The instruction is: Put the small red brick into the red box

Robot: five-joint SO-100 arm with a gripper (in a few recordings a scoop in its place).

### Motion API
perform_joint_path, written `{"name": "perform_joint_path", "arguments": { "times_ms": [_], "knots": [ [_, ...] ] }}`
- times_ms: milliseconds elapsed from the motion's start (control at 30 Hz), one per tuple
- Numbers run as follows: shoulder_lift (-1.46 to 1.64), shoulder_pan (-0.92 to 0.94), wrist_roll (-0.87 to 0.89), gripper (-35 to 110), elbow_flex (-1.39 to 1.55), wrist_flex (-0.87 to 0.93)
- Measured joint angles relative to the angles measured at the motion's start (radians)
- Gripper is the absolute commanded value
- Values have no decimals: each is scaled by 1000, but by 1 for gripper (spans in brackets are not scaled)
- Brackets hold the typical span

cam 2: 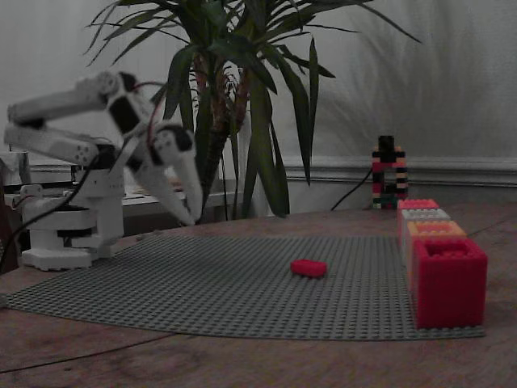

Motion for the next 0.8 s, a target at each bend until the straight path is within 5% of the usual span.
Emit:
{"name": "perform_joint_path", "arguments": {
  "times_ms": [367,800],
  "knots": [
    [-808,-5,-672,8,-620,9],
    [-1308,3,-934,31,-1025,15]
  ]
}}
